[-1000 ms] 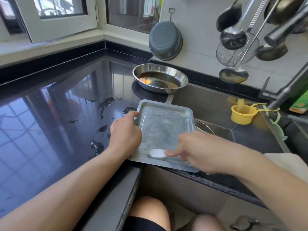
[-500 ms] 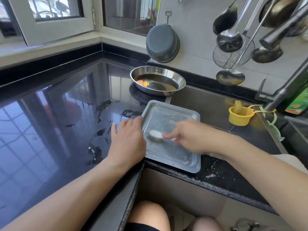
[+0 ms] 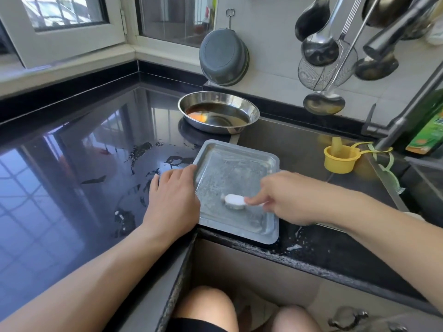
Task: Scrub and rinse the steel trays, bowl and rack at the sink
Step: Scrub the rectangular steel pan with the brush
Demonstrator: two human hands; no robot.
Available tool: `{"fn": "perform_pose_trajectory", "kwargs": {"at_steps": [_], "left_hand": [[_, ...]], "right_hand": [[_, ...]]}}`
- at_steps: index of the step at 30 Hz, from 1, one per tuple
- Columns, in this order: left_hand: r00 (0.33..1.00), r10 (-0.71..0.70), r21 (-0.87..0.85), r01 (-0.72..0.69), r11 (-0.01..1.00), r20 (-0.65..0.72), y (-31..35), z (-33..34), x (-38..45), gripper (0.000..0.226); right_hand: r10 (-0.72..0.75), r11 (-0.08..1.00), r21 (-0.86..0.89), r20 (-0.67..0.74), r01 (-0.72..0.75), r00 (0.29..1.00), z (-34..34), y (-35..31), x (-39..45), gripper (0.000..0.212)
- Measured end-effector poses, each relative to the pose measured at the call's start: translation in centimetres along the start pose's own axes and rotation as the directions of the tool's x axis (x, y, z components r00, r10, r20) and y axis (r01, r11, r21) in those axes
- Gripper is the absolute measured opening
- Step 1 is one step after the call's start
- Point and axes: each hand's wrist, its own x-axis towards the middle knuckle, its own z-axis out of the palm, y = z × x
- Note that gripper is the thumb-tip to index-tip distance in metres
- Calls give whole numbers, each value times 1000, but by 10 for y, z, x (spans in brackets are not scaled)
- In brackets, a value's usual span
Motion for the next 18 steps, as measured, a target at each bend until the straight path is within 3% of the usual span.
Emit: {"fn": "perform_pose_trajectory", "kwargs": {"at_steps": [4,6,10,12,16,18], "left_hand": [[1000,19,24,-19,1000,-9,-3,4,2,64],[1000,18,26,-17,1000,-13,-2,3,2,66],[999,31,29,-30,999,-25,0,3,2,62],[999,33,35,-33,999,-16,1,3,1,63],[999,35,32,-36,999,29,4,-2,2,71],[998,22,32,-24,999,53,6,-4,1,74]], "right_hand": [[198,979,-1,-195,-203,960,-7,33,20,41],[235,972,65,-214,-226,948,-8,40,23,40],[-2,985,175,-22,5,1000,8,14,-8,38],[-39,988,152,20,36,999,14,4,-13,38],[266,961,122,-187,-247,946,-6,27,31,42],[323,944,144,-224,-296,920,-16,35,51,43]]}}
